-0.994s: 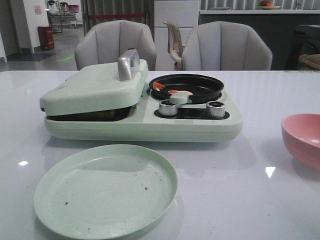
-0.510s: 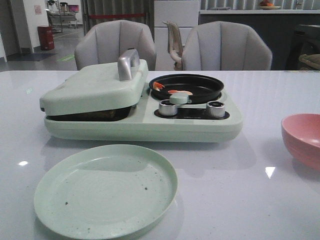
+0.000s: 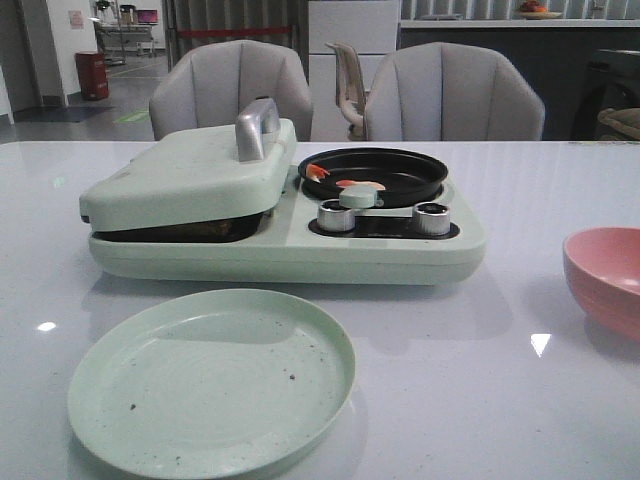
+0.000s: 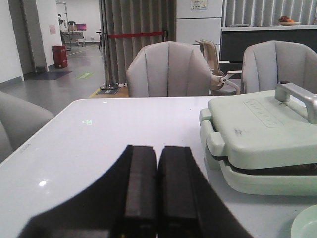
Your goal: Make breakfast with bread and shrimp
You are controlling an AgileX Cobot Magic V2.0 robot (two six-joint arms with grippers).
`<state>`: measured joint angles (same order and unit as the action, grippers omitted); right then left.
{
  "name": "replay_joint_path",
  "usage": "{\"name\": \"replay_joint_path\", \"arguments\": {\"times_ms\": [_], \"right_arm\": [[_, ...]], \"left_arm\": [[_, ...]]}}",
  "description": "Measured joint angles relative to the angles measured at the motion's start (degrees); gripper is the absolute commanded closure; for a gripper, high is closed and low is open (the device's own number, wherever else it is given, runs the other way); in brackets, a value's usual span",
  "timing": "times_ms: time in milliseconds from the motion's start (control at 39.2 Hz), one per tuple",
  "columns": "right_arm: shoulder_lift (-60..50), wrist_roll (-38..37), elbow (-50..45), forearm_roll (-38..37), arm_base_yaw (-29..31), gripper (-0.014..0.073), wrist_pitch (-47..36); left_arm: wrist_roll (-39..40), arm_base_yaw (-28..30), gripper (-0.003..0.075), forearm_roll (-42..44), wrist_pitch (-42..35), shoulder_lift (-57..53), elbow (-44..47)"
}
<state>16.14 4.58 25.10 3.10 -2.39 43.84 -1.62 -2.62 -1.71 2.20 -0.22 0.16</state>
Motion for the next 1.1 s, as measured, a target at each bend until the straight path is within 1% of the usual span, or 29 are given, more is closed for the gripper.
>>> {"name": "replay_joint_path", "arguments": {"times_ms": [178,280,331,408,459,637,1096], "right_arm": [[-10.0,0.0,-13.2,0.0,1.3,0.0560,-17.9],[-14.4,0.0,-19.0,0.0,1.4,0.0560,-25.5],[-15.8,0.0,-21.4,0.2,1.4,0.0560,-29.2],[-16.6,0.0,-25.3,0.8,1.4,0.0560,-36.8],[-16.7,0.0,-26.3,1.2,1.4,0.0560,-39.2],[-16.7,0.0,-26.7,2.4,1.4,0.0560,-42.3],[-16.7,0.0,-26.7,2.6,1.4,0.0560,-42.5]], "left_arm": [[0.0,0.0,0.0619,0.0,0.0,0.0,0.0],[0.0,0.0,0.0619,0.0,0.0,0.0,0.0],[0.0,0.0,0.0619,0.0,0.0,0.0,0.0],[0.0,0.0,0.0619,0.0,0.0,0.0,0.0],[0.0,0.0,0.0619,0.0,0.0,0.0,0.0],[0.0,0.0,0.0619,0.0,0.0,0.0,0.0],[0.0,0.0,0.0619,0.0,0.0,0.0,0.0]]}}
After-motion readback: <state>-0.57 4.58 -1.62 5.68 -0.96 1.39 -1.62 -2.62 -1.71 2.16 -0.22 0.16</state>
